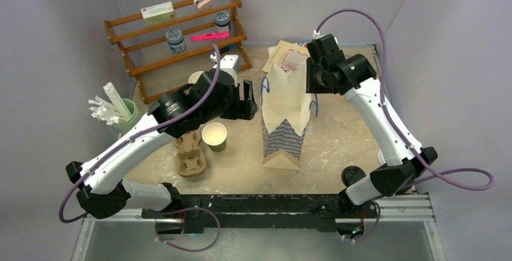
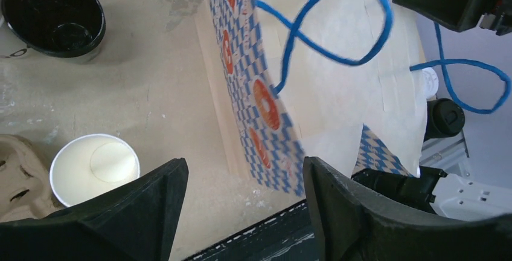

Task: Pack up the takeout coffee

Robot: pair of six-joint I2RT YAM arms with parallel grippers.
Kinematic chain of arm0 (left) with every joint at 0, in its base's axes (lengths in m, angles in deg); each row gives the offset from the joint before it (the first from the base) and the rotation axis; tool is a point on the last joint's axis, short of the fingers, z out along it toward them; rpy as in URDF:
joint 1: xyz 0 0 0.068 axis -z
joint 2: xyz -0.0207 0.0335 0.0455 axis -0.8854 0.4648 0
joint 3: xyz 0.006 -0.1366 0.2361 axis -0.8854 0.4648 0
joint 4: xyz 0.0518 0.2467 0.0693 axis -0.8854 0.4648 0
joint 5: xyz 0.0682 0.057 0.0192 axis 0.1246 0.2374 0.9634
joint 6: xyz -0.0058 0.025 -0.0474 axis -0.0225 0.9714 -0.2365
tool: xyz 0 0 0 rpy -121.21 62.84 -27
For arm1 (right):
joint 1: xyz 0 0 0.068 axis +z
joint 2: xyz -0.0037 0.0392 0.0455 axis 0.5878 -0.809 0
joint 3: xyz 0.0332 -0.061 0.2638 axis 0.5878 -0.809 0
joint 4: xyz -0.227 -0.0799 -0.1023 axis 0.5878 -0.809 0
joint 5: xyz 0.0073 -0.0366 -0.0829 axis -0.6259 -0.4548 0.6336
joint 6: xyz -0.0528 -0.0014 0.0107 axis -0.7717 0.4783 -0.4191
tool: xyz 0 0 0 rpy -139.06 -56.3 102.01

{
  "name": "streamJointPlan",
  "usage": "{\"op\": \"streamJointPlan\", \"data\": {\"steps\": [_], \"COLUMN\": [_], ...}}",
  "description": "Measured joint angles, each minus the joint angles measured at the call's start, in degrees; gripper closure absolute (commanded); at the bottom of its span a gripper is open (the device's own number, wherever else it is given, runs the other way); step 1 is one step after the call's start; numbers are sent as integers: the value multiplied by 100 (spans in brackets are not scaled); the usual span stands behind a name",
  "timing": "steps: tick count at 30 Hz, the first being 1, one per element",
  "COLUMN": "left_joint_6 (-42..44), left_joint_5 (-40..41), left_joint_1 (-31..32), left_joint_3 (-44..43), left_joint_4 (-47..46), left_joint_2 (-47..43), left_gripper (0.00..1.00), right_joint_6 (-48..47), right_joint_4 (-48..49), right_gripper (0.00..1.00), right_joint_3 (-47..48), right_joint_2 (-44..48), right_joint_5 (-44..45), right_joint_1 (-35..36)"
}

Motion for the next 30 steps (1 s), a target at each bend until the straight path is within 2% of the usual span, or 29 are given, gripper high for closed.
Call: {"op": "streamJointPlan", "data": {"steps": [3, 6, 12, 15, 18, 21, 23, 25, 26, 30], "left_joint_6": [-85, -129, -686, -1327, -2065, -2697, -2916, -3003, -3021, -2966], "left_joint_5": [7, 48, 518, 973, 1331, 1567, 1617, 1620, 1609, 1482], "left_joint_1": [-17, -111, -350, -369, -369, -369, -380, -389, -391, -396], "left_joint_3": [0, -7, 74, 533, 1161, 1786, 2037, 2214, 2302, 2712], "left_joint_4": [199, 420, 1215, 1705, 2004, 2133, 2186, 2173, 2149, 1827], "left_joint_2": [-282, -551, -831, -1248, -1963, -2774, -3067, -3038, -2951, -2601], "left_gripper": [28, 35, 46, 44, 38, 38, 43, 56, 58, 59], "right_joint_6": [-31, -63, -127, -125, -142, -227, -295, -361, -385, -470], "right_joint_4": [-4, 33, 260, 376, 463, 498, 435, 433, 439, 483], "right_gripper": [48, 34, 26, 23, 14, 20, 26, 32, 34, 38], "right_joint_3": [105, 186, 284, 286, 337, 621, 1047, 1547, 1718, 2312], "right_joint_2": [-46, -33, 179, 356, 492, 468, 345, 170, 103, -219], "right_joint_5": [-9, -79, -568, -802, -984, -1235, -1360, -1390, -1403, -1517], "right_joint_1": [-31, -31, -31, -31, -31, -28, 17, 164, 262, 1016]}}
